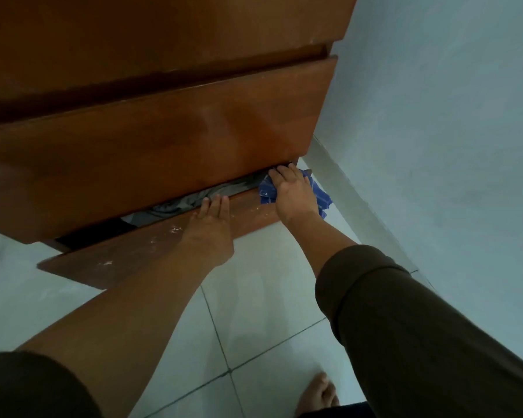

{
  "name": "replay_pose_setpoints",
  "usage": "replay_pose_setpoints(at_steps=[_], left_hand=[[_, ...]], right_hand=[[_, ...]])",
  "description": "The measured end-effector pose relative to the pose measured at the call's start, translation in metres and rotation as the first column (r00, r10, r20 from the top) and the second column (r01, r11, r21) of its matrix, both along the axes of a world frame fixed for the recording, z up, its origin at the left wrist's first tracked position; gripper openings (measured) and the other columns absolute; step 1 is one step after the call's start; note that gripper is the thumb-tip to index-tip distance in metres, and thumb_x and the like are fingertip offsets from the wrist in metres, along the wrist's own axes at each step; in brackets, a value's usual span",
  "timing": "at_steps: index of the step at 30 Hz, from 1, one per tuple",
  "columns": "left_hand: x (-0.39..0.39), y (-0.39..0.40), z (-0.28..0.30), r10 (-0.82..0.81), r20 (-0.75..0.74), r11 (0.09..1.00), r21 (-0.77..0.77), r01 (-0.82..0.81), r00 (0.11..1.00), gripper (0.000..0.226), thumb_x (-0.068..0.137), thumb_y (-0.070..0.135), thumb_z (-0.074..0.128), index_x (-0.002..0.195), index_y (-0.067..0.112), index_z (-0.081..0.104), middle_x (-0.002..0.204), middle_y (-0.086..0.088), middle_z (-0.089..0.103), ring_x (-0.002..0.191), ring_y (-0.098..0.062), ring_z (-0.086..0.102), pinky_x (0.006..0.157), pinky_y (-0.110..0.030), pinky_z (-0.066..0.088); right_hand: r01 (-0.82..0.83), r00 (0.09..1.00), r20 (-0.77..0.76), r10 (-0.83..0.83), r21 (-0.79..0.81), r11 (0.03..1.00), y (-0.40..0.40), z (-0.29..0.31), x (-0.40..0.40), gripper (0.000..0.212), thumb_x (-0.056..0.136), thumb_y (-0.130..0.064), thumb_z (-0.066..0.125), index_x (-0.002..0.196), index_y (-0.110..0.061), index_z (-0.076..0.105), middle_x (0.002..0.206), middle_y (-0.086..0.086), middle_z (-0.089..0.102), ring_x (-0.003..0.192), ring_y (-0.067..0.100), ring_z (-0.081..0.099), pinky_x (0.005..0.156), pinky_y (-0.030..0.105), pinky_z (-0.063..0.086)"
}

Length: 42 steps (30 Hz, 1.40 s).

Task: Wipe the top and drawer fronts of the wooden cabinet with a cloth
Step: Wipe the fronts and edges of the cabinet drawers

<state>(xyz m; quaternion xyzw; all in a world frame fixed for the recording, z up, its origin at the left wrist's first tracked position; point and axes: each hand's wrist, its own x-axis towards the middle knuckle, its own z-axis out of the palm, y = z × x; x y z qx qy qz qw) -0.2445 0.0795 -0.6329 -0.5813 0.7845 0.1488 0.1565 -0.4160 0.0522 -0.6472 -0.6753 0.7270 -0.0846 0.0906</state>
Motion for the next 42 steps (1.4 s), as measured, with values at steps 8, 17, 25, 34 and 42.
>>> replay_pose_setpoints(at_steps=[8, 17, 25, 34, 42], left_hand=[[0.01, 0.003, 0.014, 0.02, 0.011, 0.994, 0.108, -0.021, 1.0, 0.084, 0.095, 0.03, 0.047, 0.149, 0.008, -0.012, 0.158, -0.006, -0.014, 0.146, -0.026, -0.01, 0.118, -0.042, 0.007], [0.064, 0.035, 0.019, 0.274, 0.013, 0.949, 0.16, -0.273, 0.962, 0.082, 0.096, 0.034, 0.043, 0.149, 0.005, -0.012, 0.157, -0.012, -0.017, 0.146, -0.029, -0.011, 0.119, -0.044, 0.008], [0.123, 0.052, 0.012, 0.291, 0.041, 0.947, 0.133, -0.294, 0.956, 0.08, 0.095, 0.027, 0.044, 0.149, 0.012, -0.013, 0.156, -0.002, -0.023, 0.146, -0.023, -0.012, 0.117, -0.046, 0.007], [0.119, 0.058, -0.008, 0.267, 0.096, 0.963, 0.004, -0.269, 0.959, 0.091, 0.089, 0.028, 0.048, 0.148, 0.012, -0.019, 0.155, -0.007, -0.027, 0.145, -0.026, -0.018, 0.118, -0.046, 0.003], [0.121, 0.062, -0.015, 0.286, 0.027, 0.957, -0.066, -0.283, 0.958, 0.098, 0.086, 0.02, 0.053, 0.146, 0.014, -0.024, 0.155, -0.006, -0.026, 0.144, -0.025, -0.019, 0.117, -0.045, -0.001]], right_hand=[[0.143, 0.984, 0.097, -0.148, 0.053, 0.988, 0.004, 0.014, -0.017, 0.06, 0.094, -0.003, 0.048, 0.149, -0.013, 0.028, 0.156, 0.005, 0.026, 0.144, 0.023, 0.022, 0.118, 0.034, 0.022], [0.555, 0.495, 0.606, -0.622, 0.33, 0.763, 0.044, 0.043, 0.037, 0.027, 0.099, -0.012, 0.044, 0.122, -0.005, 0.056, 0.119, 0.016, 0.062, 0.107, 0.03, 0.06, 0.075, 0.03, 0.042], [0.414, 0.157, 0.719, -0.677, 0.574, 0.706, 0.045, 0.037, 0.103, 0.035, 0.096, -0.008, 0.046, 0.129, 0.003, 0.048, 0.096, 0.016, 0.056, 0.101, 0.035, 0.059, 0.085, 0.041, 0.049], [0.448, 0.093, 0.676, -0.731, 0.627, 0.637, 0.025, 0.018, 0.111, 0.04, 0.098, -0.011, 0.045, 0.135, 0.003, 0.043, 0.109, 0.019, 0.054, 0.109, 0.032, 0.056, 0.085, 0.035, 0.044], [0.436, 0.121, 0.673, -0.73, 0.624, 0.648, 0.017, 0.015, 0.111, 0.041, 0.098, -0.014, 0.044, 0.136, -0.001, 0.043, 0.124, 0.015, 0.056, 0.114, 0.03, 0.056, 0.09, 0.037, 0.047]])
